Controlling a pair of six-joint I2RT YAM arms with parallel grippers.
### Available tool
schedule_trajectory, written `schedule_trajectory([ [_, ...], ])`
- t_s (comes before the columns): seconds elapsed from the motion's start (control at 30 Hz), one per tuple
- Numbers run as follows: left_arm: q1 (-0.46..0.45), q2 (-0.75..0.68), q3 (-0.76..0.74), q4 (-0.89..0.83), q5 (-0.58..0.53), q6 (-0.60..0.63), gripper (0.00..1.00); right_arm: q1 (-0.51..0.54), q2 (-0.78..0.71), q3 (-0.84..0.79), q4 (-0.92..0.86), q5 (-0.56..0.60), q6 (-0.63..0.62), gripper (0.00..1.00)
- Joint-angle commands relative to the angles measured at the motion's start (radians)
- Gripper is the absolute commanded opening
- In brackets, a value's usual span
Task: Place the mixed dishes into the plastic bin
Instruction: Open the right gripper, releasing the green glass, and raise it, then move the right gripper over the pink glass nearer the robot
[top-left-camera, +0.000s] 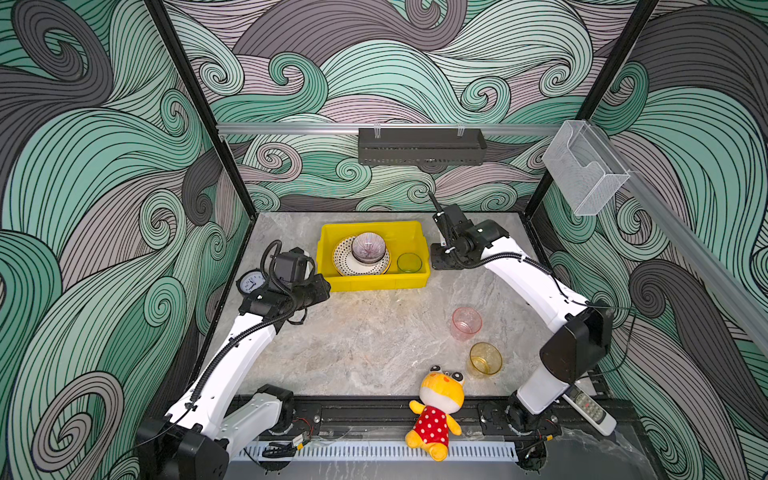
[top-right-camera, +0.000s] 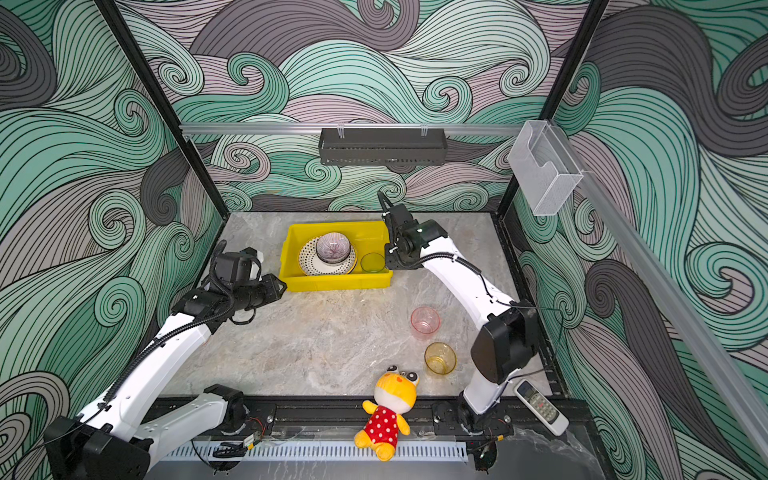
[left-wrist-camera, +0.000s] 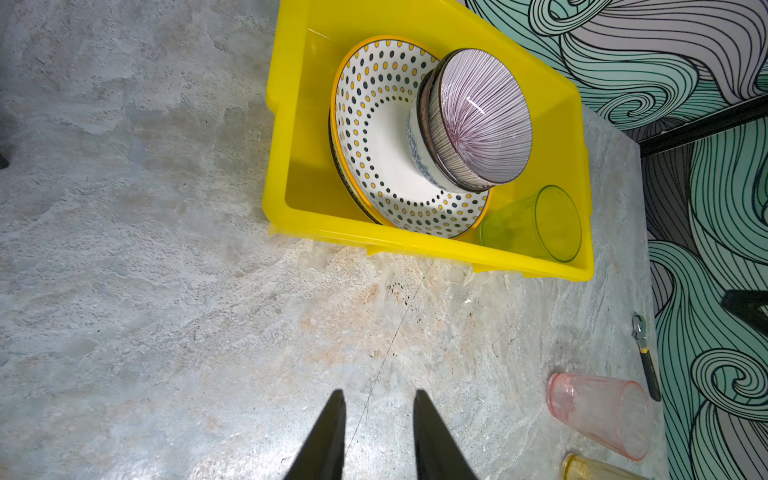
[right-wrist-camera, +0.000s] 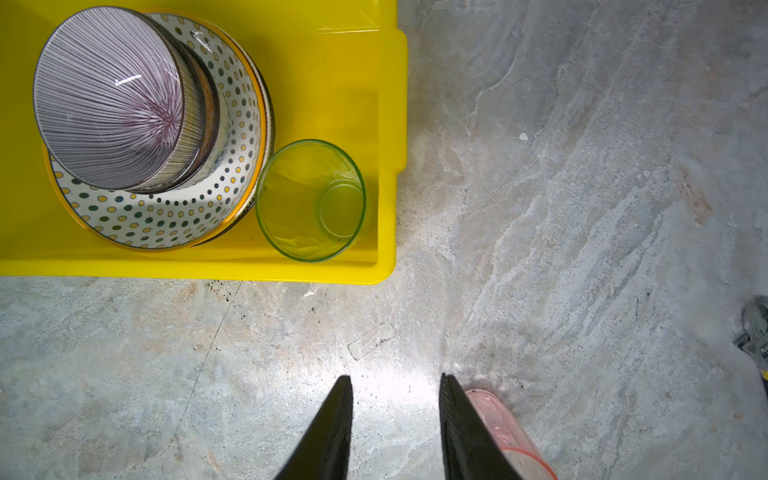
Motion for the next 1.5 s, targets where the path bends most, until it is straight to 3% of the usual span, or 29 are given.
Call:
schedule_trajectory([
  [0.0, 0.007, -0.015, -0.006, 0.002, 0.017, 0.003, 0.31, 0.003, -0.074, -0.053, -0.019, 0.056, 0.007, 0.4],
  [0.4, 0.007, -0.013, 0.011, -0.008, 0.031, 0.026, 0.31, -0.03, -0.278, -0.293, -0.023, 0.111, 0.05, 0.48],
  [0.8, 0.007, 0.017, 0.029, -0.011, 0.033, 0.018, 0.31, -0.143, -0.411, -0.483, -0.031, -0.043, 0.056, 0.48],
  [1.2, 0.007, 0.055, 0.052, -0.012, 0.059, 0.006, 0.32, -0.177, -0.392, -0.568, -0.029, -0.149, 0.066, 0.42],
  [1.47, 0.007, 0.072, 0.067, -0.018, 0.058, 0.017, 0.32, -0.181, -0.365, -0.586, -0.028, -0.119, 0.065, 0.42],
])
